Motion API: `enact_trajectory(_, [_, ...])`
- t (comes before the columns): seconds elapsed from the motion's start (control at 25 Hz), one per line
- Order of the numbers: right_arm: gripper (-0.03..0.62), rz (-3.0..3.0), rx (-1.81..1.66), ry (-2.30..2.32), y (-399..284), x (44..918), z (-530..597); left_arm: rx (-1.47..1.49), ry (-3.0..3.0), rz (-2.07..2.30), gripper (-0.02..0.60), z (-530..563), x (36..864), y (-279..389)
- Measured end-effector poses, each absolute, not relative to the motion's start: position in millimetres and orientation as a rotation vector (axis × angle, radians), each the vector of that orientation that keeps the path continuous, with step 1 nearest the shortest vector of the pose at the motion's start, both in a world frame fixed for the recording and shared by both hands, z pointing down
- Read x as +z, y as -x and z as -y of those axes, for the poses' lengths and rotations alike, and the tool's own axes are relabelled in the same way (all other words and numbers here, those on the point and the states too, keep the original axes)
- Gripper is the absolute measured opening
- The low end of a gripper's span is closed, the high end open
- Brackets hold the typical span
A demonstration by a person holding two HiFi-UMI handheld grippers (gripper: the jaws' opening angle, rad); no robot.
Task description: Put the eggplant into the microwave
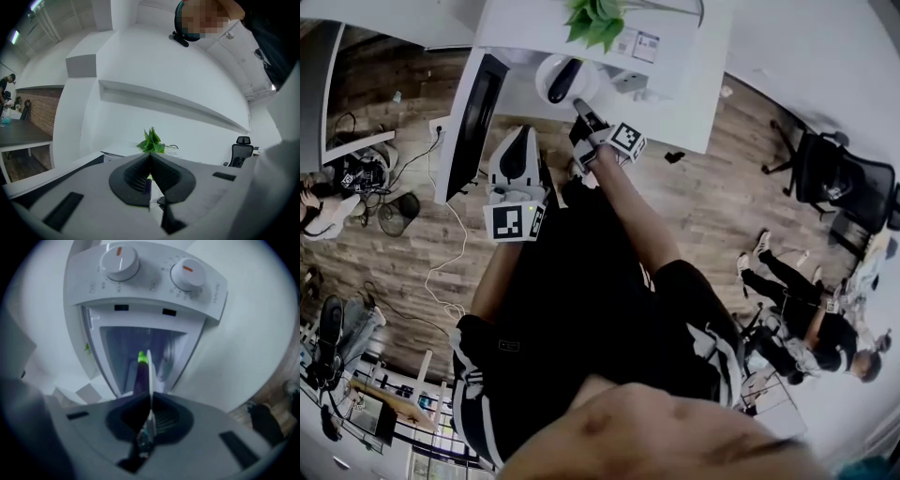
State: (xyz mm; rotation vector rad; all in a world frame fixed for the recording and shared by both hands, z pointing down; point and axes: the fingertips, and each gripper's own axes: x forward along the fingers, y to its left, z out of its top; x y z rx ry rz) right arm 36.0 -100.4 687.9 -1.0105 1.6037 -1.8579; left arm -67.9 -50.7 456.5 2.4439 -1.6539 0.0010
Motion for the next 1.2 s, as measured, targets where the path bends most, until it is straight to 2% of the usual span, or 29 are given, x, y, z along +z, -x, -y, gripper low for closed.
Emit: enact_trajectory(1.2, [0.038,-1.469,-1.838,1.08,-36,738,152,0.005,-2.406,1.647,0.032,51,468,82])
